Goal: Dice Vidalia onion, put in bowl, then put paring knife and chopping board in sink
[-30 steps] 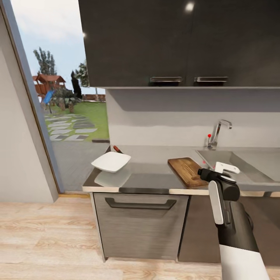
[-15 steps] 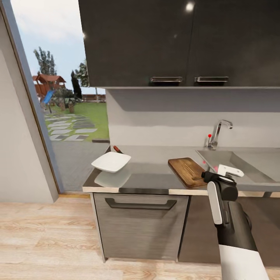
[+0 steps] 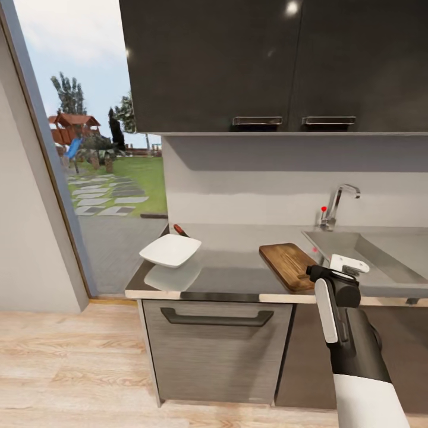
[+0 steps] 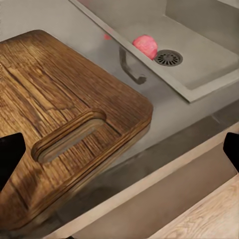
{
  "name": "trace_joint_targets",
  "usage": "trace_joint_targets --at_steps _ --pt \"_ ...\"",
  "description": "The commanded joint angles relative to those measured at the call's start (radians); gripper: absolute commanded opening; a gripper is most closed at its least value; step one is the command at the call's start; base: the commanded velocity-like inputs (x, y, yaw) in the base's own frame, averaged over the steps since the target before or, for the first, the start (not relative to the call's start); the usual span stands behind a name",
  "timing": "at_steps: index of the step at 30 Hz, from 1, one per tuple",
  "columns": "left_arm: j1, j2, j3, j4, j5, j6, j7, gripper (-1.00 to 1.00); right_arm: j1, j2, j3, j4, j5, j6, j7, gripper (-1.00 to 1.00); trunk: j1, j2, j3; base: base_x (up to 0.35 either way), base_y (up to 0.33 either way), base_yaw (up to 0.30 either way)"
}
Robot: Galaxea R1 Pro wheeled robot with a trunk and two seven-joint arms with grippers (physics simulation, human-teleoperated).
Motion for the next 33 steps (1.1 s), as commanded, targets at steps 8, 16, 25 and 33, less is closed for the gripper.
trace_joint_targets --at_steps 8,16,25,33 --pt "0.000 0.000 -0.001 -0.001 0.002 -0.001 0.002 1.00 -0.001 -0.001 -0.002 0.000 -0.011 0.001 -0.009 1.00 0.000 -0.001 -0.001 0.013 0.001 0.000" --pt "0.000 0.000 -0.001 -0.001 0.002 -0.001 0.002 1.00 -0.001 -0.002 -0.002 0.000 -0.011 0.001 -0.038 1.00 0.000 -0.001 -0.001 0.020 0.000 0.000" --pt "0.000 0.000 0.000 -0.001 0.003 -0.001 0.002 1.00 -0.001 -0.003 -0.002 0.000 -0.011 0.001 -0.045 1.00 0.000 -0.001 -0.001 0.177 0.041 0.000" --pt "0.000 0.000 -0.001 -0.001 0.003 -0.001 0.002 1.00 -0.001 -0.003 -0.001 0.002 -0.011 0.001 -0.046 1.00 0.000 -0.001 -0.001 0.033 0.006 0.000"
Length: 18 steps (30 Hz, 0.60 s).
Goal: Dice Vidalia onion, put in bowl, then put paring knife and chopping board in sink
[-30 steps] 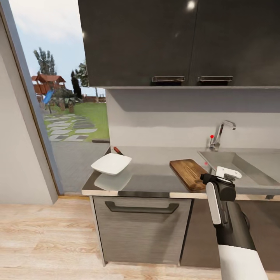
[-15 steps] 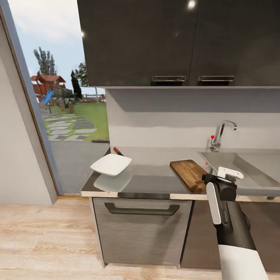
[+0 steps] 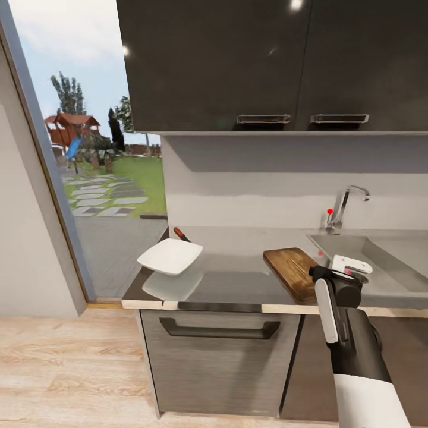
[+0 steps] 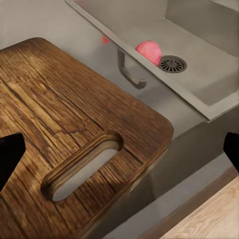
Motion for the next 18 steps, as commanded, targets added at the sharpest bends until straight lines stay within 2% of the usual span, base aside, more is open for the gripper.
trace_joint_targets --at_steps 1,11,18 --pt "0.000 0.000 -0.001 -0.001 0.003 -0.001 0.002 1.00 -0.001 0.000 -0.001 0.007 -0.010 0.001 -0.008 1.00 0.000 -0.001 -0.001 0.003 0.001 0.000" --pt "0.000 0.000 -0.001 -0.001 0.002 -0.001 0.002 1.00 -0.001 -0.024 0.000 0.053 -0.009 0.000 -0.010 1.00 0.000 -0.001 -0.001 0.000 0.000 0.000" --pt "0.000 0.000 -0.001 -0.001 0.002 -0.001 0.002 1.00 -0.001 -0.028 0.000 0.074 0.056 -0.003 -0.009 1.00 0.000 -0.001 -0.001 0.000 0.000 0.000"
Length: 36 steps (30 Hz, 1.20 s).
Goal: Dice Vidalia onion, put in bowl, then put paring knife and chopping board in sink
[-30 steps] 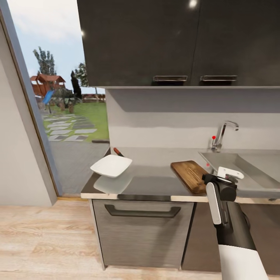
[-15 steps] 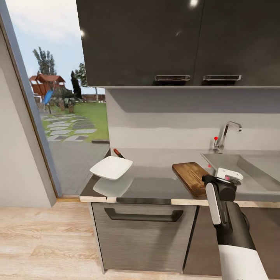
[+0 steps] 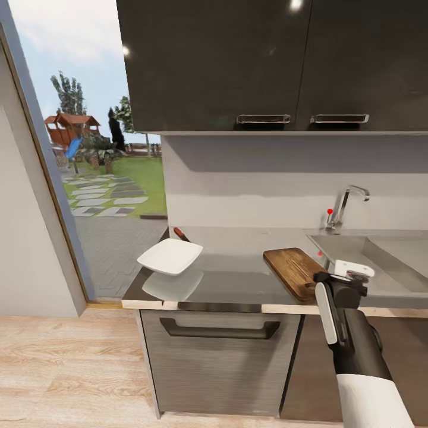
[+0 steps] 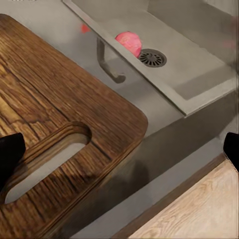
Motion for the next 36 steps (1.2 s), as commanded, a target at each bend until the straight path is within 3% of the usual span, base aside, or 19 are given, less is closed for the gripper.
trace_joint_targets --at_steps 1,26,36 --pt "0.000 0.000 -0.001 -0.001 0.002 -0.001 0.002 1.00 -0.001 0.000 0.000 0.000 0.004 0.003 -0.006 1.00 0.000 -0.001 -0.001 0.000 0.000 0.000" --pt "0.000 0.000 0.000 -0.001 0.002 -0.001 0.002 1.00 -0.001 0.002 0.001 0.010 0.020 0.003 -0.006 1.00 0.000 -0.001 -0.001 0.000 0.000 0.000" --pt "0.000 0.000 0.000 -0.001 0.002 -0.001 0.002 1.00 -0.001 0.003 0.003 0.010 0.020 0.003 -0.007 1.00 0.000 -0.001 -0.012 0.000 0.000 0.000"
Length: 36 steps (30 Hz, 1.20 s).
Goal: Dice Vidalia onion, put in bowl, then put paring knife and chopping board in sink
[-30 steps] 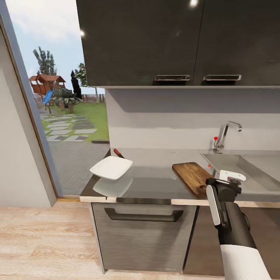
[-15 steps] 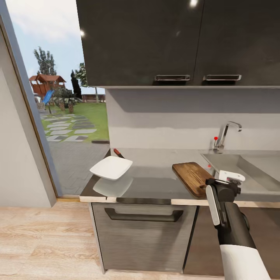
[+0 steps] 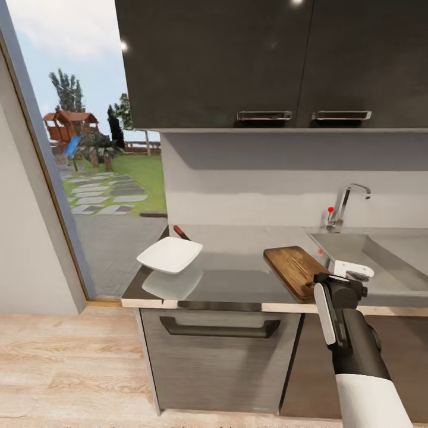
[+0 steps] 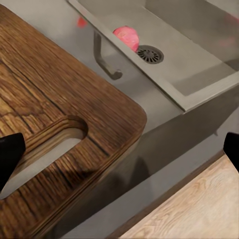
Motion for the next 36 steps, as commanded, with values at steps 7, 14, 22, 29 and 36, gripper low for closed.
trace_joint_targets --at_steps 7,14,22,29,36 --pt "0.000 0.000 -0.001 -0.001 0.002 -0.001 0.002 1.00 -0.001 0.001 -0.001 -0.001 -0.003 0.004 -0.004 1.00 0.000 -0.001 -0.011 0.000 0.000 0.000" --pt "0.000 0.000 -0.001 -0.001 0.003 -0.001 0.002 1.00 -0.001 0.001 0.000 -0.001 -0.003 0.004 -0.004 1.00 0.000 -0.001 -0.022 0.000 0.000 0.000" --pt "0.000 0.000 -0.001 -0.002 0.001 -0.001 0.002 1.00 -0.001 0.000 -0.002 -0.001 -0.003 0.004 -0.003 1.00 0.000 -0.001 -0.034 0.056 0.000 0.000" --pt "0.000 0.000 -0.002 -0.002 0.001 -0.001 0.002 1.00 -0.001 0.000 -0.002 -0.001 -0.003 0.004 -0.004 1.00 0.000 -0.001 -0.039 0.017 0.000 0.000" --pt "0.000 0.000 -0.002 -0.001 0.001 -0.001 0.002 1.00 -0.001 -0.001 -0.002 -0.001 -0.003 0.004 -0.004 1.00 0.000 -0.001 -0.039 0.001 0.000 0.000"
